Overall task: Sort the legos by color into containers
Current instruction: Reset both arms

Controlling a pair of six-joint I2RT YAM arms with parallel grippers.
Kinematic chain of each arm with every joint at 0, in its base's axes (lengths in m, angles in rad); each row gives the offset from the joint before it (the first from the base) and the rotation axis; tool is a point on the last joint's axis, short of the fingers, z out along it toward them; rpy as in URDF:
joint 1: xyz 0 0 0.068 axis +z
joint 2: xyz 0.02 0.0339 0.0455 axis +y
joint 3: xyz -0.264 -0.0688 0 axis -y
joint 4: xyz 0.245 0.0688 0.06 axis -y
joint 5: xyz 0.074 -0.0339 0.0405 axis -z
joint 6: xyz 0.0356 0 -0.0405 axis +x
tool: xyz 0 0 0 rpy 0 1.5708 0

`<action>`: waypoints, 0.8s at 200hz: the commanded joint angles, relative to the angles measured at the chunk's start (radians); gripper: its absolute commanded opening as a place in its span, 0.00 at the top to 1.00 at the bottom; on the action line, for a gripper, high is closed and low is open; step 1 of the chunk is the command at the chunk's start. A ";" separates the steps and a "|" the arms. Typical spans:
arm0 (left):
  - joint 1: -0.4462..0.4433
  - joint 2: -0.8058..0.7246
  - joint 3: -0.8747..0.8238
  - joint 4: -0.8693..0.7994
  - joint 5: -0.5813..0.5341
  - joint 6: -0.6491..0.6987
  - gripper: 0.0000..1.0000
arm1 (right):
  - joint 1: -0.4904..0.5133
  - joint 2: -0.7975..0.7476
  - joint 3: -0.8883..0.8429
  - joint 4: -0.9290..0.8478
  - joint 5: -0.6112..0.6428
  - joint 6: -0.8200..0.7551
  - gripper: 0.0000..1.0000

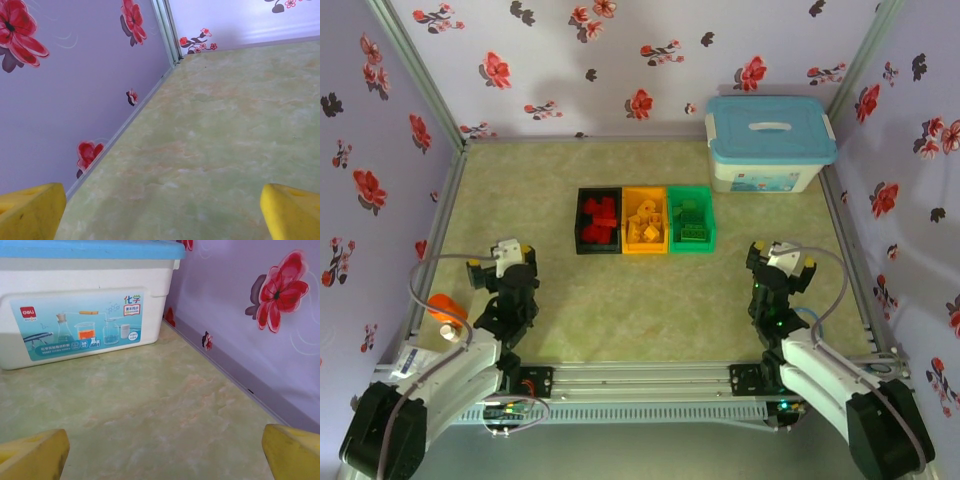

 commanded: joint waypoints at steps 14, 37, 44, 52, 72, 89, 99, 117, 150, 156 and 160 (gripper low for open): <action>0.026 0.033 -0.014 0.094 0.027 0.011 0.00 | -0.014 0.068 0.017 0.101 0.005 -0.016 0.01; 0.037 0.070 -0.007 0.126 0.039 0.016 0.00 | -0.020 0.127 0.028 0.152 -0.005 -0.024 0.01; 0.040 0.084 -0.003 0.134 0.041 0.016 0.00 | -0.023 0.146 0.033 0.161 -0.008 -0.026 0.01; 0.043 0.098 -0.001 0.142 0.042 0.018 0.00 | -0.025 0.167 0.039 0.173 -0.011 -0.031 0.01; 0.049 0.128 0.003 0.172 0.052 0.023 0.00 | -0.028 0.218 0.048 0.214 -0.018 -0.040 0.01; 0.057 0.150 0.007 0.196 0.060 0.028 0.00 | -0.034 0.252 0.052 0.249 -0.021 -0.042 0.01; 0.062 0.163 0.009 0.210 0.065 0.030 0.00 | -0.038 0.263 0.055 0.260 -0.025 -0.041 0.01; 0.070 0.186 0.014 0.227 0.076 0.034 0.00 | -0.045 0.282 0.056 0.281 -0.031 -0.041 0.01; 0.075 0.224 0.018 0.270 0.090 0.051 0.00 | -0.052 0.300 0.058 0.301 -0.035 -0.040 0.01; 0.077 0.231 0.019 0.279 0.091 0.053 0.00 | -0.051 0.304 0.058 0.307 -0.037 -0.041 0.01; 0.076 0.235 0.019 0.285 0.092 0.056 0.00 | -0.054 0.306 0.058 0.310 -0.037 -0.041 0.01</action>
